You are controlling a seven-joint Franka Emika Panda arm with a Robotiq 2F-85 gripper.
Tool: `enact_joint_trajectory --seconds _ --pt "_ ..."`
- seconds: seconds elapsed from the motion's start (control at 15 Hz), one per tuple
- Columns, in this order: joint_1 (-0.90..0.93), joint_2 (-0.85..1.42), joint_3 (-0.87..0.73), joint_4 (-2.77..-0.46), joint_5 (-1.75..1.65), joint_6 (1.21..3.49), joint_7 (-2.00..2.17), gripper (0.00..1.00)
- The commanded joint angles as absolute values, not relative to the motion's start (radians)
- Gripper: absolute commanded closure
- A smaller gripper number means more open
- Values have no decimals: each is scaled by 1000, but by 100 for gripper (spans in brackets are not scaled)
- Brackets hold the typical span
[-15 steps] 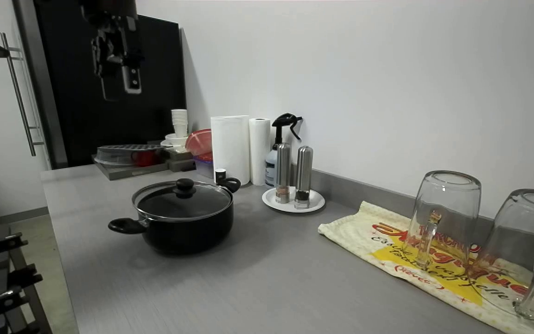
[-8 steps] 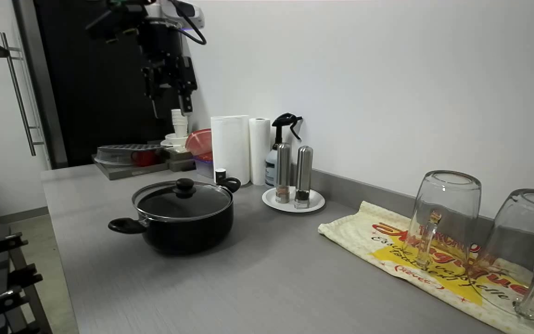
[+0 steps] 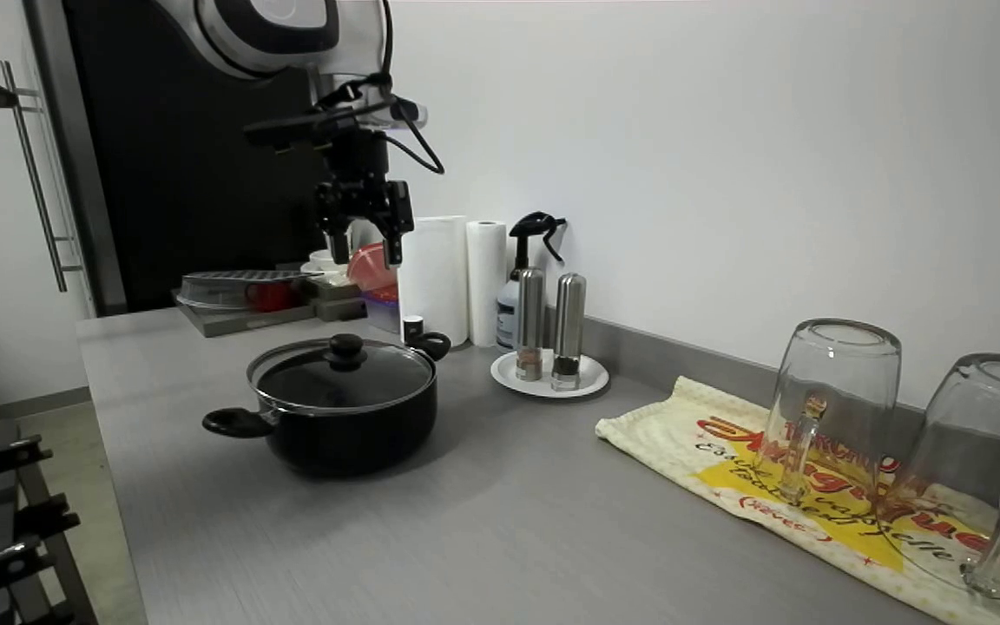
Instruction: Remove the lid from the pot and put it on the table
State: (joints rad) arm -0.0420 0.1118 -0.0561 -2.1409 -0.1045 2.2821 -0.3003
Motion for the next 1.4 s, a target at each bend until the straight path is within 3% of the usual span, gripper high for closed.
enact_joint_trajectory --seconds 0.0,0.53,1.33 --pt "-50 205 -32 -2043 -67 2252 -362 0" --pt "-23 386 15 -1896 -132 2107 -343 0" --pt "-34 452 22 -1894 -161 2003 -360 0"
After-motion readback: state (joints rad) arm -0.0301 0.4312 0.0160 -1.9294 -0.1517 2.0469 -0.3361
